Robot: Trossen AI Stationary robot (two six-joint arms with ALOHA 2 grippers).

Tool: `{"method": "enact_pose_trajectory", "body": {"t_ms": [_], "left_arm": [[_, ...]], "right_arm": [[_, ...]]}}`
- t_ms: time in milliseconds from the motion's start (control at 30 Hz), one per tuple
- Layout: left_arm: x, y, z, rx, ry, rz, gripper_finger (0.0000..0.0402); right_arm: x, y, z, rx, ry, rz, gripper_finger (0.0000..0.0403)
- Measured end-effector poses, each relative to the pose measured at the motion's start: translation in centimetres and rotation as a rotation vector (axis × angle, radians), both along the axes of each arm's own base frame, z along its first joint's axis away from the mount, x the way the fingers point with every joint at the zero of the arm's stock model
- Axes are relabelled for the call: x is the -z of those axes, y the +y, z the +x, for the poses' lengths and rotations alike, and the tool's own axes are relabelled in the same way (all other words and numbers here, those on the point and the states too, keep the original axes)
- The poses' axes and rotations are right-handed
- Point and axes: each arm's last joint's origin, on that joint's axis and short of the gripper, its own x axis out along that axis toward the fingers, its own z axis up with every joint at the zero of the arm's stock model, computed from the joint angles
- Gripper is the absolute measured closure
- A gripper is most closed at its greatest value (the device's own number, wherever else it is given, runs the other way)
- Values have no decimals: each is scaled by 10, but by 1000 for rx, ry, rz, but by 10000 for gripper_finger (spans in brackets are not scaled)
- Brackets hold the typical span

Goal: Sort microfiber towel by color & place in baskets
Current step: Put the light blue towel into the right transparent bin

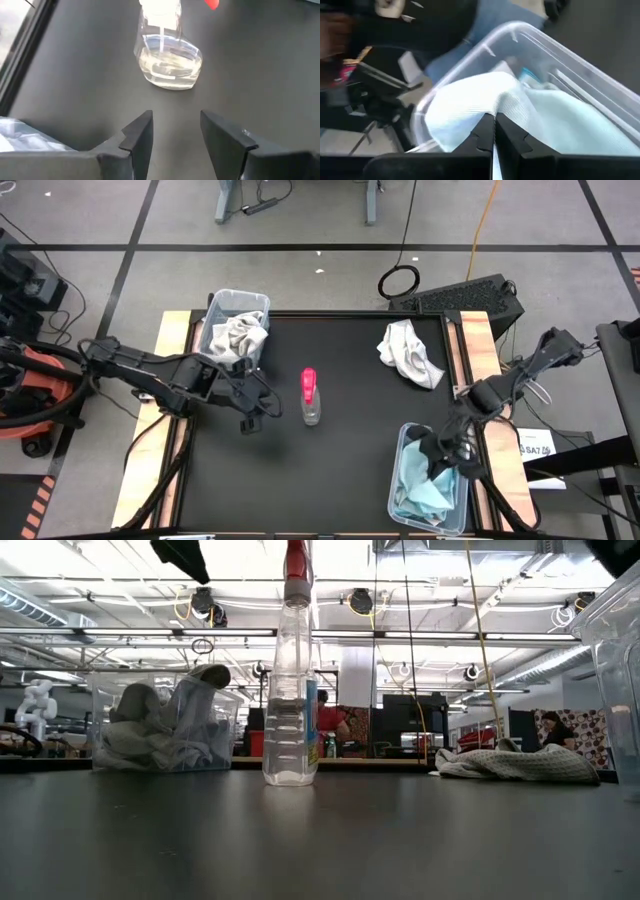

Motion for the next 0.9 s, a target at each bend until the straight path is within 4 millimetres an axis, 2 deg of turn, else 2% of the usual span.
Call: {"method": "enact_pose_trajectory", "body": {"t_ms": [400,600,767,900], "left_arm": [[-3,-8,-6,19,-18,23,230],[-3,-12,-7,32,-23,44,230],[-3,-13,-8,34,-26,54,230],[-3,-14,-8,53,-23,65,230]], "right_arm": [[48,30,20,128,204,-237,403],[70,36,25,163,313,-316,403],[71,39,26,175,368,-273,395],[59,45,23,155,341,-234,366]]}}
